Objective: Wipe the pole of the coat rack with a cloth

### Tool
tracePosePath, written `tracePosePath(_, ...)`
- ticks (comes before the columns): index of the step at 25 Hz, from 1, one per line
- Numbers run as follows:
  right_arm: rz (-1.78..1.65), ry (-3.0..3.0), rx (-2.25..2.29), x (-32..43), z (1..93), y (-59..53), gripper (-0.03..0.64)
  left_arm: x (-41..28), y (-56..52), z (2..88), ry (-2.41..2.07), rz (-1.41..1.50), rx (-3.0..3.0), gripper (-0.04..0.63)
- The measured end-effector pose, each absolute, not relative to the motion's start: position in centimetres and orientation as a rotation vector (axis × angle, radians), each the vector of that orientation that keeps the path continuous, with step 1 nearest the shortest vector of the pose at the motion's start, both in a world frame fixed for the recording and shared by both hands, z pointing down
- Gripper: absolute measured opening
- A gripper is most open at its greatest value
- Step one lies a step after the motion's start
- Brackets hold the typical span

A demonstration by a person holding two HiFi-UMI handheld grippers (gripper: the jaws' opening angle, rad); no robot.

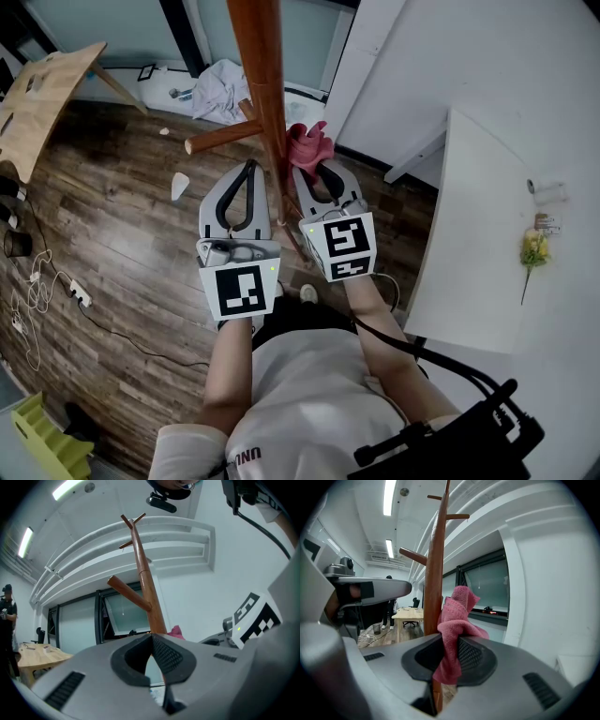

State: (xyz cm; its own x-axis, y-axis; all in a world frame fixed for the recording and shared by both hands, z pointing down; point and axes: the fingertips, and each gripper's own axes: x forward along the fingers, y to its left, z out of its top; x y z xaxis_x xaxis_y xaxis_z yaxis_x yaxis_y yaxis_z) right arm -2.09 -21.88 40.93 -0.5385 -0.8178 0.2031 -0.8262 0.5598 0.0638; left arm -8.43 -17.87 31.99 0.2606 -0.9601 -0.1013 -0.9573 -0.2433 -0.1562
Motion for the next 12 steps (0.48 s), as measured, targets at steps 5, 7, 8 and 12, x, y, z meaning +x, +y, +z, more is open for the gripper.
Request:
tracePosePath(5,0.068,-2.583,1.379,-2.10,41.22,-21.85,0.080,-8.37,-17.91,32.26,1.804,-0.030,-2.344,0.012)
tracePosePath(7,0.071,-2.581,1.377,-2.09,41.34,-21.84,0.080,-8.33,-17.91,32.34,1.803,-0.034,-2.344,0.012)
tracePosePath(8,0.072,-2.581,1.376,-2.07,41.41,-21.84,0.080,-8.31,-17.93,32.38,1.803,-0.036,-2.344,0.012)
tracePosePath(12,0.077,-2.578,1.371,-2.05,41.75,-21.86,0.080,-8.23,-18.02,32.58,1.803,-0.043,-2.346,0.012)
